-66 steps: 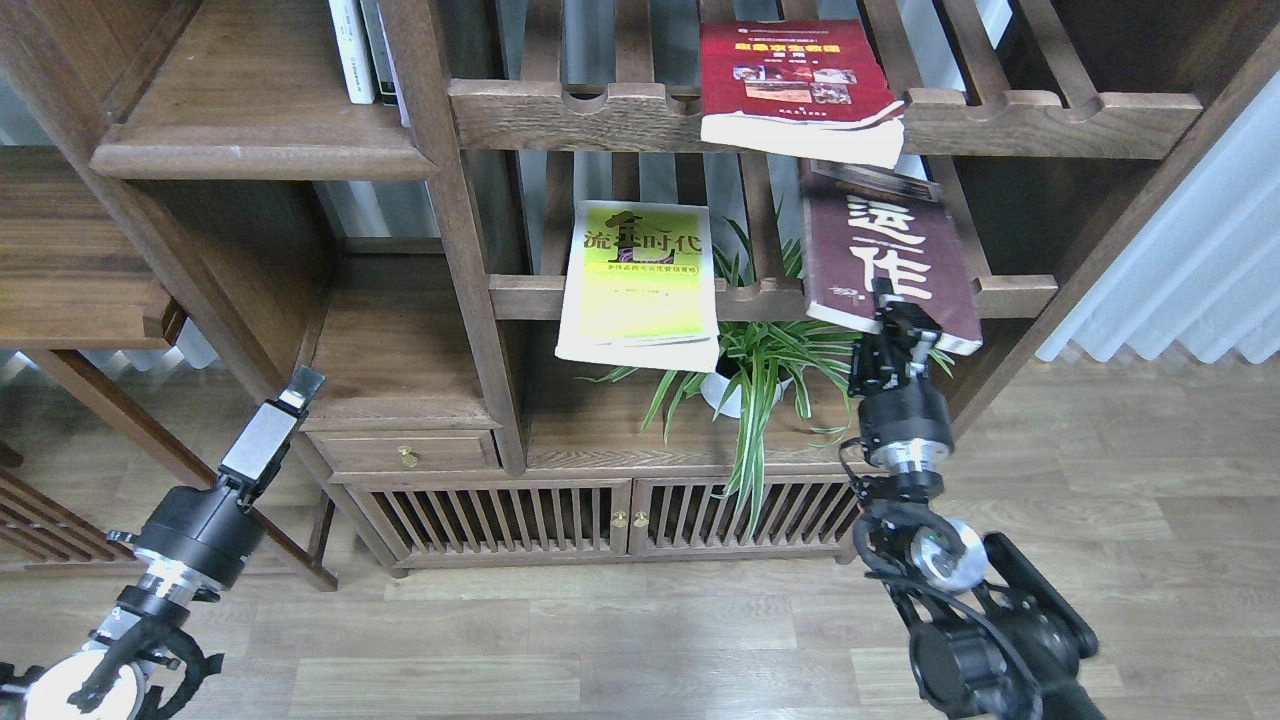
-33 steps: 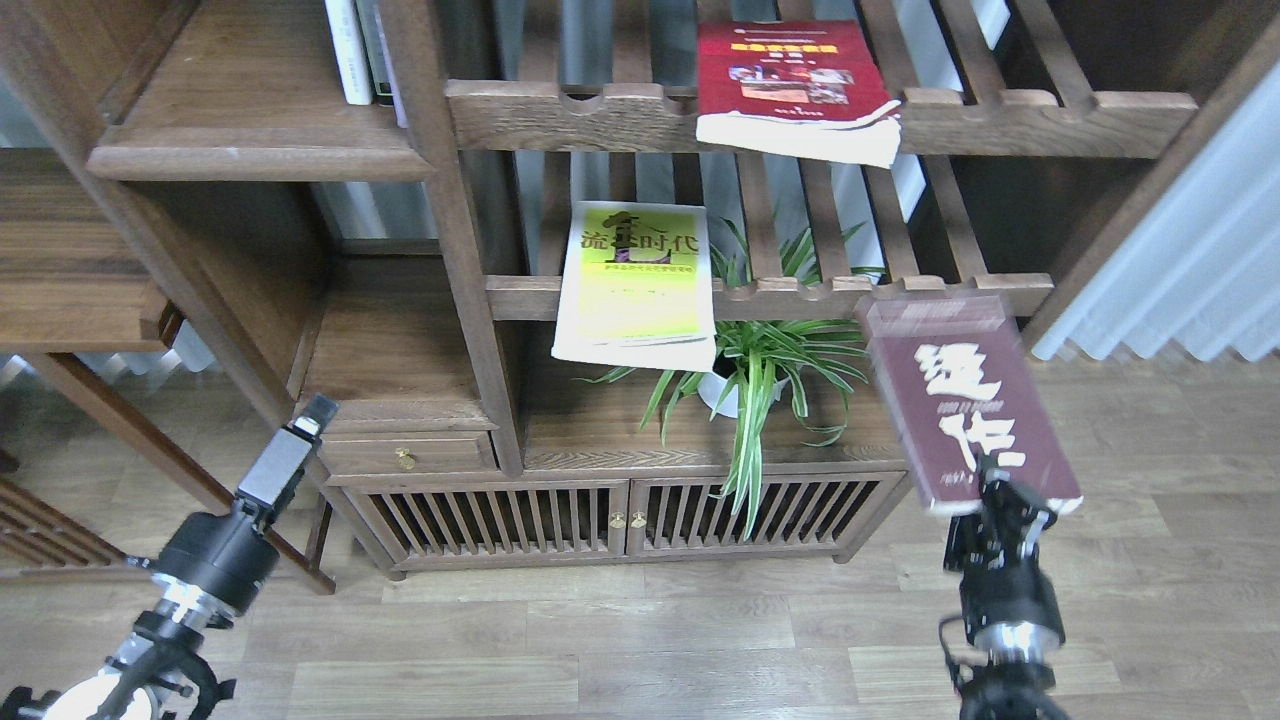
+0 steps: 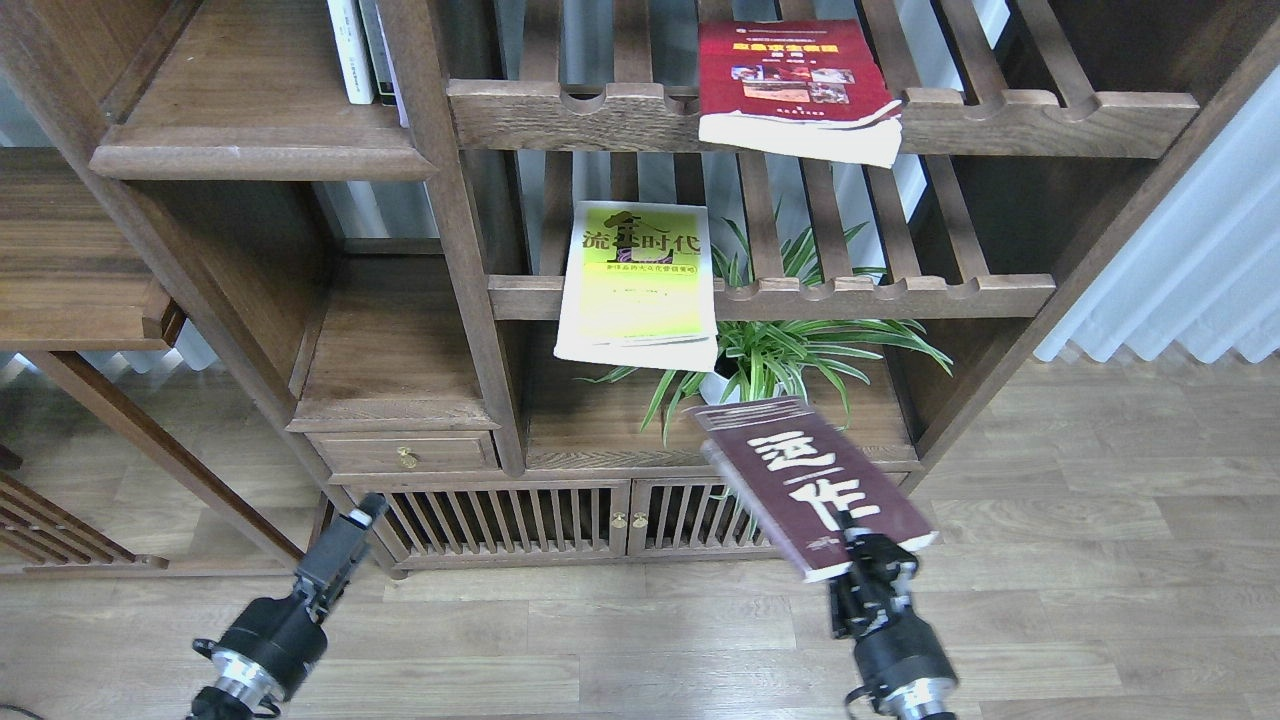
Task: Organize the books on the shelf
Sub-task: 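Pull the maroon book off the shelf and lower it toward the robot, then hold the maroon book with both grippers near the robot, then carry the maroon book with the left gripper up toward the upper shelf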
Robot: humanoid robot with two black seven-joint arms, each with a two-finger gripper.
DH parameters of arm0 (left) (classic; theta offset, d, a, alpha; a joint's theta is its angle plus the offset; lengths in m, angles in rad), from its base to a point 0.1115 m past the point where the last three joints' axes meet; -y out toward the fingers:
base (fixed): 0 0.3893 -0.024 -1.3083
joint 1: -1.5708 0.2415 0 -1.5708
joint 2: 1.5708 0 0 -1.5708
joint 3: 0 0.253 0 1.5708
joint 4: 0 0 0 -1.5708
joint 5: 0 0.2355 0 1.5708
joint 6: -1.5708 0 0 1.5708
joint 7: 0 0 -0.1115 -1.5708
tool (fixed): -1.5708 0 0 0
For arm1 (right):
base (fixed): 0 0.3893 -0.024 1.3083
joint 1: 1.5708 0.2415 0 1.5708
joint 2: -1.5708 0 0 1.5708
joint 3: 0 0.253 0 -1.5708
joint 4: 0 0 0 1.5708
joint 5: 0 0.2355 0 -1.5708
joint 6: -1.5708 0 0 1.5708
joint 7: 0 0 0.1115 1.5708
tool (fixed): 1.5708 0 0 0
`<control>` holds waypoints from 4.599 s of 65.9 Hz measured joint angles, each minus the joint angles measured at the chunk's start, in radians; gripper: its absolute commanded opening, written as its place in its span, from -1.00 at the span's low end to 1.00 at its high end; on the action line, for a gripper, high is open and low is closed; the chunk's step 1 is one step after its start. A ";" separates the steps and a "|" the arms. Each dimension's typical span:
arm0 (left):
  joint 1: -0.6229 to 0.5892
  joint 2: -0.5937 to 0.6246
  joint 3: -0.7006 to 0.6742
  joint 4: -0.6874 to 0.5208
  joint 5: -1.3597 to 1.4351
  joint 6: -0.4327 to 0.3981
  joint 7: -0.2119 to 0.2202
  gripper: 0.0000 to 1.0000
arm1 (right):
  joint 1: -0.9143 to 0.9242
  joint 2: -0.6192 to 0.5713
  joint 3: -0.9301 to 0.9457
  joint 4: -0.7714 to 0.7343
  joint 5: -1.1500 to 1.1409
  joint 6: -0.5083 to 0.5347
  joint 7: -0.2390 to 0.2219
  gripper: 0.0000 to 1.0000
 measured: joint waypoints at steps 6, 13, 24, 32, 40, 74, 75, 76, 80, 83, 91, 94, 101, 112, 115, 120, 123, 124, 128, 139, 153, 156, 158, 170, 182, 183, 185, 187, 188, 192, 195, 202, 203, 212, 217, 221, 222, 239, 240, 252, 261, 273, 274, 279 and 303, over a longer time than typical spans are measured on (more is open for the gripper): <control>0.004 0.023 0.068 -0.015 -0.084 0.000 0.001 1.00 | 0.028 0.027 -0.033 -0.025 -0.003 0.000 -0.028 -0.83; 0.008 0.082 0.135 -0.038 -0.186 0.000 -0.003 1.00 | 0.033 0.046 -0.056 -0.031 -0.015 0.000 -0.073 -0.83; 0.011 0.155 0.258 -0.055 -0.323 0.000 -0.004 1.00 | 0.030 0.057 -0.102 -0.033 -0.022 0.000 -0.120 -0.83; 0.012 0.168 0.296 -0.060 -0.346 0.000 -0.005 1.00 | 0.030 0.057 -0.134 -0.033 -0.023 0.000 -0.126 -0.83; 0.027 0.166 0.322 -0.062 -0.349 0.000 -0.009 1.00 | 0.030 0.056 -0.171 -0.033 -0.025 0.000 -0.128 -0.83; 0.026 0.164 0.392 -0.043 -0.344 0.000 -0.002 1.00 | -0.001 0.067 -0.269 -0.028 -0.060 0.000 -0.137 -0.81; 0.026 0.163 0.395 -0.043 -0.344 0.000 -0.003 1.00 | -0.002 0.069 -0.273 -0.027 -0.061 0.000 -0.138 -0.81; 0.026 0.163 0.397 -0.043 -0.344 0.000 -0.003 1.00 | -0.003 0.070 -0.276 -0.027 -0.061 0.000 -0.138 -0.81; 0.028 0.161 0.410 -0.042 -0.344 0.000 -0.006 0.99 | -0.006 0.076 -0.293 -0.026 -0.063 0.000 -0.142 -0.81; 0.030 0.161 0.419 -0.042 -0.344 0.000 -0.008 0.96 | -0.008 0.077 -0.303 -0.025 -0.062 0.000 -0.143 -0.81; 0.037 0.166 0.465 -0.042 -0.346 0.000 -0.008 0.77 | -0.011 0.079 -0.334 -0.022 -0.064 0.000 -0.150 -0.80; 0.037 0.169 0.483 -0.042 -0.346 0.000 -0.009 0.75 | -0.011 0.079 -0.337 -0.022 -0.066 0.000 -0.150 -0.79; 0.038 0.172 0.507 -0.042 -0.346 0.000 -0.009 0.67 | -0.011 0.079 -0.339 -0.022 -0.069 0.000 -0.151 -0.79; 0.039 0.175 0.511 -0.044 -0.347 0.000 -0.010 0.79 | -0.015 0.075 -0.339 -0.022 -0.069 0.000 -0.152 -0.79; 0.040 0.175 0.511 -0.044 -0.348 0.000 -0.012 0.81 | -0.017 0.075 -0.339 -0.022 -0.069 0.000 -0.152 -0.79; 0.042 0.178 0.509 -0.041 -0.350 0.000 -0.016 0.71 | -0.020 0.074 -0.339 -0.022 -0.069 0.000 -0.157 -0.79; 0.044 0.181 0.507 -0.039 -0.352 0.000 -0.017 0.64 | -0.022 0.074 -0.339 -0.022 -0.070 0.000 -0.160 -0.79; 0.044 0.183 0.507 -0.038 -0.353 0.000 -0.017 0.61 | -0.022 0.074 -0.339 -0.022 -0.070 0.000 -0.161 -0.79; 0.047 0.192 0.505 -0.038 -0.355 0.000 -0.017 0.52 | -0.024 0.074 -0.339 -0.022 -0.071 0.000 -0.164 -0.79; 0.055 0.206 0.510 -0.039 -0.359 0.000 -0.017 -0.87 | -0.026 0.074 -0.338 -0.024 -0.071 0.000 -0.165 -0.78; 0.058 0.202 0.545 -0.039 -0.447 0.000 -0.012 -0.97 | -0.033 0.074 -0.338 -0.024 -0.078 0.000 -0.166 -0.77; 0.057 0.206 0.549 -0.039 -0.450 0.000 -0.010 -0.97 | -0.033 0.074 -0.338 -0.024 -0.083 0.000 -0.166 -0.76; 0.058 0.208 0.550 -0.041 -0.451 0.000 -0.009 -0.97 | -0.034 0.074 -0.338 -0.024 -0.085 0.000 -0.166 -0.76; 0.061 0.221 0.559 -0.051 -0.453 0.000 -0.006 -0.97 | -0.034 0.074 -0.338 -0.027 -0.093 0.000 -0.167 -0.44; 0.062 0.222 0.567 -0.053 -0.453 0.000 -0.003 -0.97 | -0.031 0.076 -0.331 -0.034 -0.127 0.000 -0.158 1.00; 0.062 0.222 0.567 -0.054 -0.453 0.000 -0.003 -0.97 | -0.029 0.076 -0.330 -0.036 -0.136 0.000 -0.155 1.00; 0.062 0.222 0.567 -0.054 -0.453 0.000 -0.007 -0.97 | -0.018 0.078 -0.323 -0.053 -0.171 0.000 -0.149 1.00; 0.062 0.222 0.566 -0.054 -0.453 0.000 -0.008 -0.97 | -0.013 0.078 -0.322 -0.058 -0.180 0.000 -0.147 1.00; 0.062 0.222 0.566 -0.054 -0.453 0.000 -0.009 -0.97 | -0.011 0.078 -0.320 -0.062 -0.184 0.000 -0.147 1.00; 0.062 0.221 0.563 -0.054 -0.453 0.000 -0.012 -0.97 | 0.001 0.076 -0.317 -0.075 -0.193 0.000 -0.146 1.00; 0.062 0.221 0.560 -0.053 -0.453 0.000 -0.013 -0.97 | 0.007 0.072 -0.316 -0.083 -0.197 0.000 -0.146 1.00; 0.061 0.221 0.542 -0.053 -0.453 0.000 -0.017 -0.97 | 0.018 0.058 -0.316 -0.092 -0.201 0.000 -0.146 1.00; 0.061 0.222 0.539 -0.053 -0.453 0.000 -0.017 -0.97 | 0.019 0.056 -0.316 -0.094 -0.202 0.000 -0.147 1.00; 0.062 0.241 0.499 -0.048 -0.453 0.000 -0.019 -0.96 | 0.025 0.042 -0.316 -0.127 -0.202 0.000 -0.147 1.00; 0.064 0.259 0.472 -0.038 -0.451 0.000 -0.019 -0.96 | 0.031 0.038 -0.316 -0.150 -0.202 0.000 -0.148 1.00; 0.064 0.280 0.447 -0.028 -0.447 0.000 -0.019 -0.96 | 0.040 0.036 -0.316 -0.169 -0.202 0.000 -0.148 1.00; 0.064 0.288 0.438 -0.024 -0.445 0.000 -0.019 -0.96 | 0.044 0.036 -0.316 -0.174 -0.202 0.000 -0.148 1.00; 0.110 0.372 0.273 -0.015 -0.256 0.000 -0.018 -0.95 | 0.085 0.034 -0.315 -0.193 -0.201 0.000 -0.148 1.00; 0.117 0.372 0.256 -0.016 -0.234 0.000 -0.018 -0.95 | 0.087 0.034 -0.315 -0.193 -0.201 0.000 -0.148 1.00; 0.189 0.364 0.075 -0.050 0.012 0.000 -0.018 -0.95 | 0.099 0.036 -0.315 -0.194 -0.201 0.000 -0.148 1.00; 0.243 0.354 -0.072 -0.149 0.145 0.000 -0.018 -0.95 | 0.101 0.036 -0.314 -0.194 -0.199 0.000 -0.148 1.00; 0.376 0.301 -0.289 -0.306 0.194 0.000 -0.010 -0.95 | 0.101 0.039 -0.296 -0.194 -0.199 0.000 -0.148 1.00; 0.385 0.298 -0.304 -0.311 0.195 0.000 -0.008 -0.95 | 0.101 0.039 -0.296 -0.194 -0.199 0.000 -0.148 1.00; 0.420 0.281 -0.368 -0.322 0.197 0.000 -0.005 -0.95 | 0.103 0.040 -0.294 -0.194 -0.199 0.000 -0.148 1.00; 0.466 0.169 -0.647 -0.326 -0.007 0.000 0.008 -0.96 | 0.115 0.051 -0.294 -0.200 -0.201 0.000 -0.148 1.00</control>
